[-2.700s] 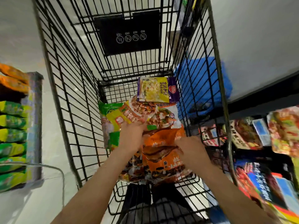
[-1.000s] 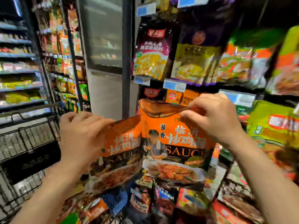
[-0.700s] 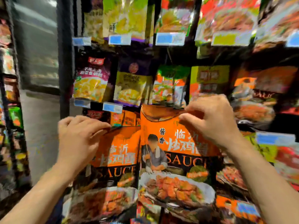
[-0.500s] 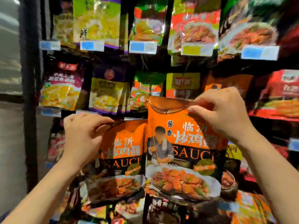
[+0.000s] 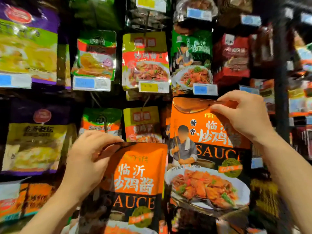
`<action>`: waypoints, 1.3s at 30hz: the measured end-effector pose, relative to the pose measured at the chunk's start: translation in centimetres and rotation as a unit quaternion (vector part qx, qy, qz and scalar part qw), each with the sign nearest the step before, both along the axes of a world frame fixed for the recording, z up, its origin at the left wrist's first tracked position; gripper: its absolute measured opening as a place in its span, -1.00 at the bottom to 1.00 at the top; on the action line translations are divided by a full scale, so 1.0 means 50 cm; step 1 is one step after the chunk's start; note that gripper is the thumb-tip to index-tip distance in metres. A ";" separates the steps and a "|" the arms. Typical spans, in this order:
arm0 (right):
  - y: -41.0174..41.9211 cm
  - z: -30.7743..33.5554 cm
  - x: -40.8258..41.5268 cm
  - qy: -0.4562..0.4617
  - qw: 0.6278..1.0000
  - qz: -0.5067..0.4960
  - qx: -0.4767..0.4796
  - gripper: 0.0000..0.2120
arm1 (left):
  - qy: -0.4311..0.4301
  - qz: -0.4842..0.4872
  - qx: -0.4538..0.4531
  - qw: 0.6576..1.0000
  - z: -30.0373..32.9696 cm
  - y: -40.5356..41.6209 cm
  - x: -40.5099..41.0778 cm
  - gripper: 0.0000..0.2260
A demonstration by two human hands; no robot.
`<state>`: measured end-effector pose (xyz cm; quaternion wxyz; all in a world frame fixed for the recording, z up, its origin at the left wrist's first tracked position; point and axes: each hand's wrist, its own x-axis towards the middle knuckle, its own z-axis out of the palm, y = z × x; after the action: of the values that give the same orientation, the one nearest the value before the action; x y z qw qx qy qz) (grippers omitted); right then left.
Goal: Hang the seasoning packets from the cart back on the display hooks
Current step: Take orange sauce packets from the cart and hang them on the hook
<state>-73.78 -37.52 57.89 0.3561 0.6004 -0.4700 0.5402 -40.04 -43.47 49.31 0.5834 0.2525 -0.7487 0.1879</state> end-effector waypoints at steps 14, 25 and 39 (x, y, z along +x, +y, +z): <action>-0.094 0.140 -0.149 0.080 0.994 0.010 -0.071 -0.78 | 0.026 -0.076 -0.015 0.997 0.133 -0.084 -0.309 -0.84; -0.285 0.121 -0.214 0.136 0.971 0.120 -0.153 -0.78 | 0.094 0.022 0.028 0.995 0.121 -0.129 -0.452 -0.76; -0.358 0.067 -0.229 0.113 0.976 0.128 -0.139 -0.89 | 0.063 0.048 0.134 0.988 0.113 -0.189 -0.478 -0.81</action>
<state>-85.23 -55.41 61.24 0.4149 0.6572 -0.2666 0.5699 -63.95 -52.90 54.95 0.5806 0.3748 -0.7162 0.0975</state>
